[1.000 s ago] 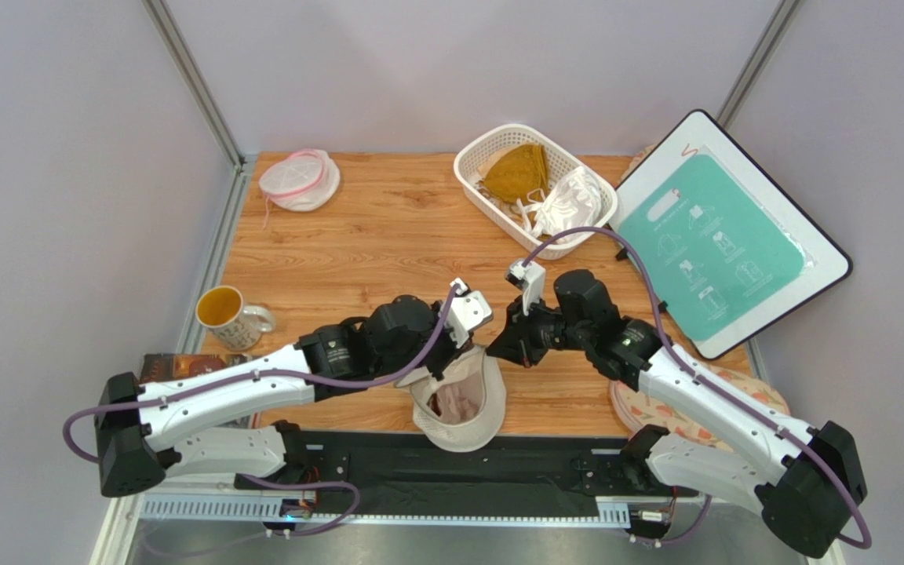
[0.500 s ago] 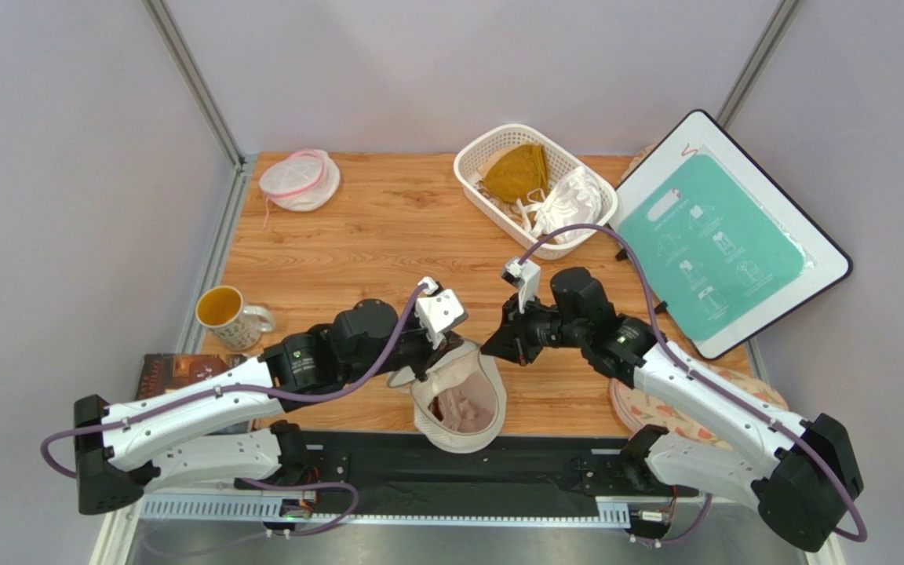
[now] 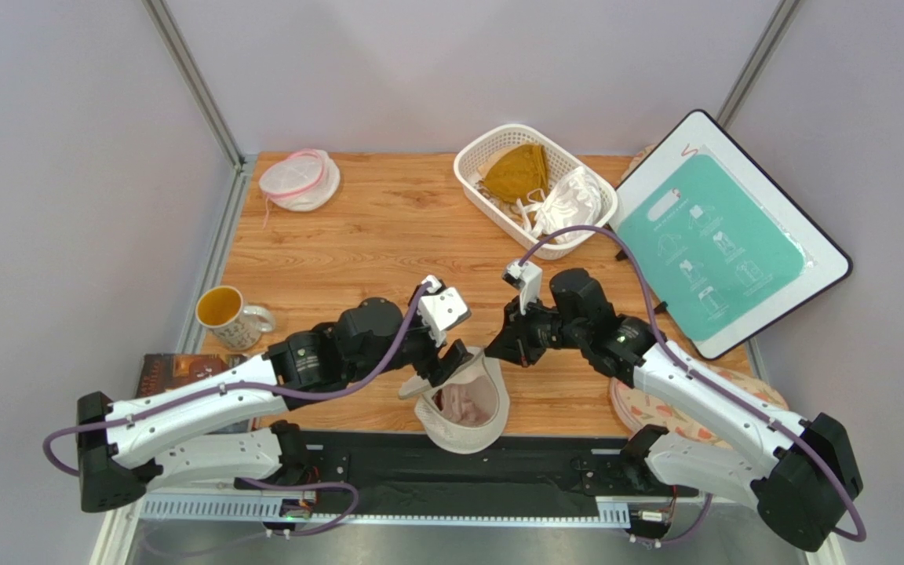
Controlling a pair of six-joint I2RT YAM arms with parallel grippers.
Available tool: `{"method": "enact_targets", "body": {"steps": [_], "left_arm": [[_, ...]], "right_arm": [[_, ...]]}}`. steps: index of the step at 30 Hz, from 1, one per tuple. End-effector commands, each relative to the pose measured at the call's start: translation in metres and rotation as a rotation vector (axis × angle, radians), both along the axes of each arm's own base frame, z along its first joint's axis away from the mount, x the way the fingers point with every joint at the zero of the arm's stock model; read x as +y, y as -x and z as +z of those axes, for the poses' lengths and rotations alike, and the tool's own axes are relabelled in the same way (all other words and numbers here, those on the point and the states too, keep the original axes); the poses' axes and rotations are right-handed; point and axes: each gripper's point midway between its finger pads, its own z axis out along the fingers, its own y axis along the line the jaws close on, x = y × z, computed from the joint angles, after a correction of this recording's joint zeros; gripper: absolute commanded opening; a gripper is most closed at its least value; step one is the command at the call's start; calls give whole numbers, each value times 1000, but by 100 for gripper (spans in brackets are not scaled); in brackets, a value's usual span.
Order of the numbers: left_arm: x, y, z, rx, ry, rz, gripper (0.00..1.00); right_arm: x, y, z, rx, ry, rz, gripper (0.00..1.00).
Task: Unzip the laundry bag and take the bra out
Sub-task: Unzip the laundry bag at the center of the board.
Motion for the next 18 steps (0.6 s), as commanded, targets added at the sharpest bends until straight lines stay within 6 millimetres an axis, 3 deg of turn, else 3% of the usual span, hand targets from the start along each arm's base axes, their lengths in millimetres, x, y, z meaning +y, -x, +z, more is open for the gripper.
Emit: {"method": "enact_targets", "body": {"steps": [1, 8, 18], "left_arm": [[-21, -4, 26, -31, 23, -45, 77], [-45, 4, 1, 57, -17, -114, 77], [-51, 2, -27, 110, -90, -110, 74]], "right_arm": [[0, -2, 4, -7, -9, -10, 0], [-1, -1, 4, -11, -5, -5, 0], [0, 0, 1, -8, -6, -1, 0]]}}
